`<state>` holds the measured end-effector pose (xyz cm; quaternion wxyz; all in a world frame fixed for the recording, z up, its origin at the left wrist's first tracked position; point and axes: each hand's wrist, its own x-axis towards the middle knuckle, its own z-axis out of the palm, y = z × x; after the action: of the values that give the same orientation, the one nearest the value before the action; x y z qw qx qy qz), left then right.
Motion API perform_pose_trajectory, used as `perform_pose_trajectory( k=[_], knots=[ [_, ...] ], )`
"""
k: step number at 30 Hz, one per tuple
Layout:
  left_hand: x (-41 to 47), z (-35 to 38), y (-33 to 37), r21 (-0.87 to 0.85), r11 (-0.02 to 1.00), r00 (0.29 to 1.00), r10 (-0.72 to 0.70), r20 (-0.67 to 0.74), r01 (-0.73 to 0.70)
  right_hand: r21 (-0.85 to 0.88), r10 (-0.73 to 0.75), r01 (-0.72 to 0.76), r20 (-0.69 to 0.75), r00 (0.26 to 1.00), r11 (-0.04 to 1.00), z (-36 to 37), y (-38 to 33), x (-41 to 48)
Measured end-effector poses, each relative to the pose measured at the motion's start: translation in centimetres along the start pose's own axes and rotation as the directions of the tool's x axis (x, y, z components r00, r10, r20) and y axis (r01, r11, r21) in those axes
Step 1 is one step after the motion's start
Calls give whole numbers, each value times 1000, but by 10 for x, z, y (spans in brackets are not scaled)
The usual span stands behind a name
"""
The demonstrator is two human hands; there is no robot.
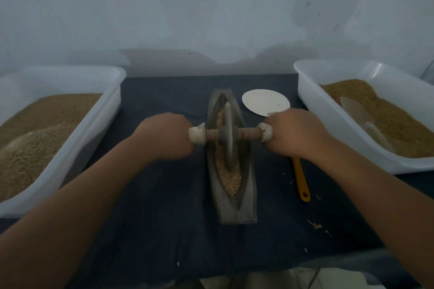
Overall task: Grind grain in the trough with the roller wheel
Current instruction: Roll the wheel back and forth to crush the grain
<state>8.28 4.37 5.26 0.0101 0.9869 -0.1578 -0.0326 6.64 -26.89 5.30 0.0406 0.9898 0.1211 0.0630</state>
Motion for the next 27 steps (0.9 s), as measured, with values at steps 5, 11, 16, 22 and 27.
perform_pose_trajectory(
  k=[5,11,16,22,27],
  knots=[
    [46,-6,4,74,989,938,-95,-332,127,-8,142,-146,-190,971,989,6,-1,52],
    [6,-5,1,48,999,994,31,-102,-26,61,54,-63,138,989,996,-11,-3,15],
    [-32,10,-5,-7,998,998,67,0,-67,94,-34,12,238,971,996,-22,-1,-18],
    [40,-8,1,-25,988,973,-156,-171,154,-34,48,-58,-236,970,998,-9,-6,47],
    [36,-13,7,-22,992,983,-124,-137,122,-27,63,-68,-136,989,997,-14,-4,50]
  ],
)
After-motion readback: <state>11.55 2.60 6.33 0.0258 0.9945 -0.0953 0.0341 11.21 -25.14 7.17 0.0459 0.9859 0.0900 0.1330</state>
